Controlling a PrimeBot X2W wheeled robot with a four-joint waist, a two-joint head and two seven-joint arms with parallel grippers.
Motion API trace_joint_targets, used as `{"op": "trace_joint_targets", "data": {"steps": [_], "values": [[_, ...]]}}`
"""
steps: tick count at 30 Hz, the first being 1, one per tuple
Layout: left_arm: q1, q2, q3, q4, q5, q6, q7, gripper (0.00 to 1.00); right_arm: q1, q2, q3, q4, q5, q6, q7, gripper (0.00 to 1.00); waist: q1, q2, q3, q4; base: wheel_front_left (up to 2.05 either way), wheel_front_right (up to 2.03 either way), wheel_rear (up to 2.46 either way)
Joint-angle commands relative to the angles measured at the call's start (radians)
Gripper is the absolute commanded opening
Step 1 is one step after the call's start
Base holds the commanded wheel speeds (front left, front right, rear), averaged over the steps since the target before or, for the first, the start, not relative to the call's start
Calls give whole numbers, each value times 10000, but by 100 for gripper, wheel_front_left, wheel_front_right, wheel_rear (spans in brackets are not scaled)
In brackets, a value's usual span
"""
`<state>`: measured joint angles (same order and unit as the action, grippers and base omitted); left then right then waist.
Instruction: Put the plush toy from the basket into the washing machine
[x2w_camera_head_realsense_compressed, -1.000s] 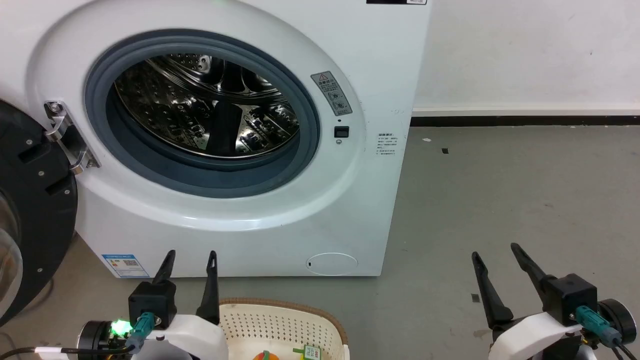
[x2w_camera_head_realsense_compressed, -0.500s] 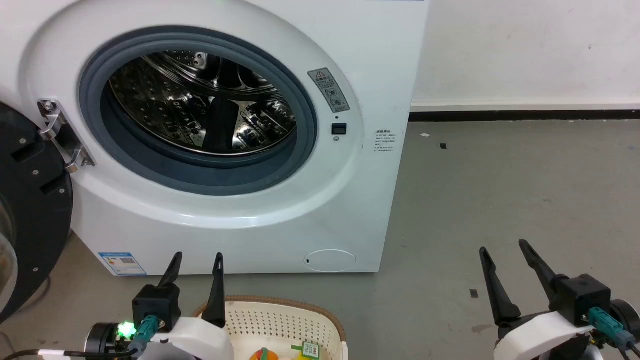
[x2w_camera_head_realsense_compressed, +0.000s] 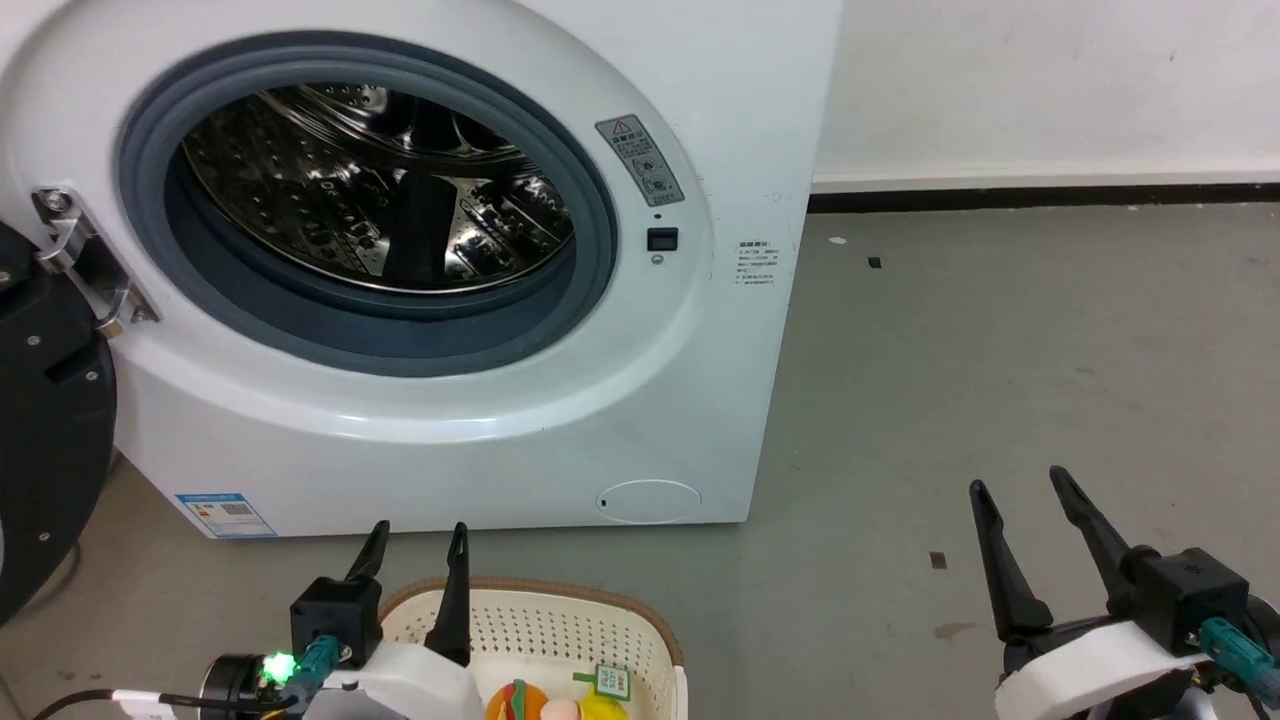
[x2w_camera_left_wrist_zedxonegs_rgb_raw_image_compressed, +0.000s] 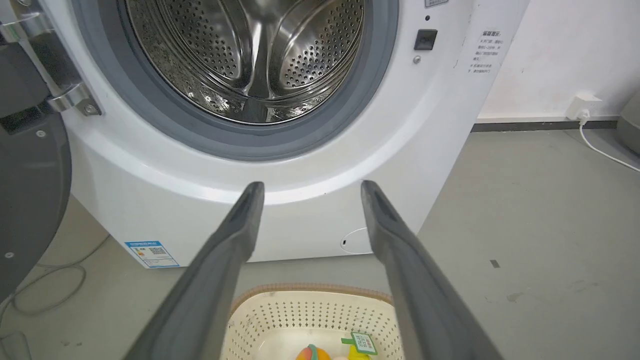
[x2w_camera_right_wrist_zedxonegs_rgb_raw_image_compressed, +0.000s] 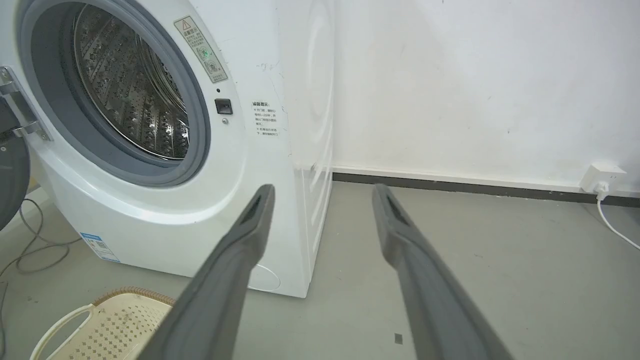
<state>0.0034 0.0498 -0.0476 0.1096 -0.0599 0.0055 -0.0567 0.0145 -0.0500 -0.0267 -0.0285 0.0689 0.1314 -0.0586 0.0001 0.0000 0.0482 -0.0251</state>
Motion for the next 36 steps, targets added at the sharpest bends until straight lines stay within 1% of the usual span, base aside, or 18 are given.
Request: {"op": "trace_joint_targets", "data": {"steps": [1, 16, 36], "values": [[-209, 3, -37, 159, -96, -68, -115, 100, 32, -1, -14, -84, 96, -2, -106, 100, 0, 0, 73, -42, 0, 0, 0], [-947, 78, -309, 1618, -335, -176, -421, 100, -129, -1, 139, -366, 298, -3, -418, 100, 0, 0, 831, -383, 0, 0, 0], [-2259, 509, -813, 4321, -636, -308, -590, 100, -453, -1, 335, -860, 816, -4, -834, 100, 0, 0, 2135, -1089, 0, 0, 0]]}}
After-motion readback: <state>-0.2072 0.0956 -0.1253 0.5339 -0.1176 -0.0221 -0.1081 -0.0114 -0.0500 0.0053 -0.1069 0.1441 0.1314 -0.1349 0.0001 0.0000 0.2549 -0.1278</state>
